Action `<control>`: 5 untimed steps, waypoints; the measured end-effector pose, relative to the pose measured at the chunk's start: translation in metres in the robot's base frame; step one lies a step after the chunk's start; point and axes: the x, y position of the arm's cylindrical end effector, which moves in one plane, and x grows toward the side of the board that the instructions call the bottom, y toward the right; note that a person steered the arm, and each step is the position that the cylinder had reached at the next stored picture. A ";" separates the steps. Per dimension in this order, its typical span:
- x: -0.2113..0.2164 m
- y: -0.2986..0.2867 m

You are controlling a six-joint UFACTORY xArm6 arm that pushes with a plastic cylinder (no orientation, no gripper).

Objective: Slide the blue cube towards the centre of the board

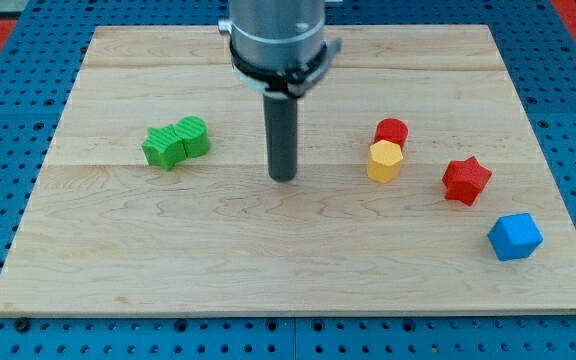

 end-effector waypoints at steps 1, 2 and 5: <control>0.068 0.065; 0.108 0.162; 0.063 0.218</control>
